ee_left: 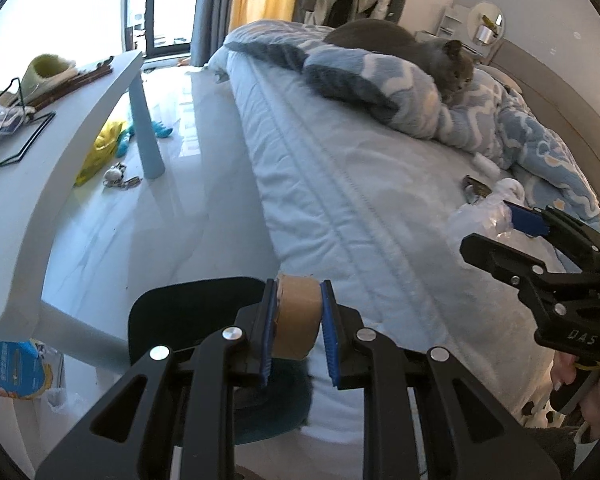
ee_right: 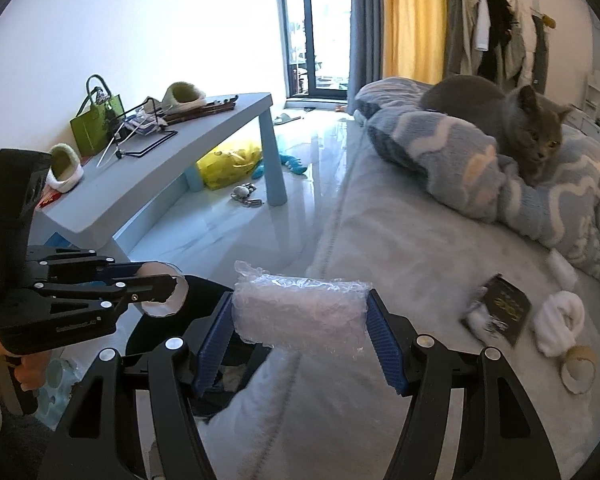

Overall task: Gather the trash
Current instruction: 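Carry the tape roll over the bin and open the left tool while the right tool carries bubble wrap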

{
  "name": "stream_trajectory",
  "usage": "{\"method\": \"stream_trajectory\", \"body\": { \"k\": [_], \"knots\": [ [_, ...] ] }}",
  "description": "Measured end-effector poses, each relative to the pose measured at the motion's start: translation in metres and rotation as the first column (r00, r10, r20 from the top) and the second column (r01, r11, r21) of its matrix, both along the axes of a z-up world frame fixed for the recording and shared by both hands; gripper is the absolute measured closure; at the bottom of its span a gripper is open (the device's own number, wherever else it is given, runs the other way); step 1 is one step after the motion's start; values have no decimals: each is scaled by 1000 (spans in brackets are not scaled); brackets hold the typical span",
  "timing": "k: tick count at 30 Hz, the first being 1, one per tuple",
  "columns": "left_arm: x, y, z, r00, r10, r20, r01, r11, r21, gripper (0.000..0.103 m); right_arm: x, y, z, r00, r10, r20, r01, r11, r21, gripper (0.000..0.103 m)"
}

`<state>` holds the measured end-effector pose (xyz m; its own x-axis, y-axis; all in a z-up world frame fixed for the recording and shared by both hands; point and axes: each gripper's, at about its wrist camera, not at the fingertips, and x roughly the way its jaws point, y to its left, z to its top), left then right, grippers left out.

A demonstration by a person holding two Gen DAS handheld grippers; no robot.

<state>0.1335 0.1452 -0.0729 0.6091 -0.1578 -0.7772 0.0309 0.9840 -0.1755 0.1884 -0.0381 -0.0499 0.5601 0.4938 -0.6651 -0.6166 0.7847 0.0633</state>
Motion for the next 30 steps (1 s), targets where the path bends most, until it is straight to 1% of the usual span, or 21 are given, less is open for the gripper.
{"method": "stream_trajectory", "body": {
  "k": [3, 9, 18, 22, 26, 28, 30],
  "knots": [
    [0, 11, -6, 1000, 13, -15, -13, 1000, -4, 80, 0, 11, -1, 1000, 14, -5, -14, 1000, 1, 37],
    [-1, 36, -28, 996, 49, -78, -50, 999, -10, 80, 1, 34, -6, 999, 41, -27, -41, 999, 7, 37],
    [-8, 74, -60, 980, 90, -178, -94, 995, -14, 80, -3, 76, -10, 994, 95, -50, -95, 995, 18, 37],
    [-12, 87, -71, 974, 88, -210, -94, 995, -17, 80, -5, 98, -13, 990, 124, -68, -124, 992, 14, 37],
    [-15, 99, -89, 960, 83, -268, -94, 995, -30, 80, -4, 117, -19, 986, 138, -94, -138, 990, 1, 37],
    [-17, 104, -100, 950, 71, -304, -88, 995, -43, 80, -2, 125, -24, 982, 141, -122, -142, 990, 1, 37],
    [-17, 107, -109, 942, 66, -330, -84, 996, -40, 80, 0, 130, -30, 979, 143, -147, -144, 990, 2, 37]
  ]
}}
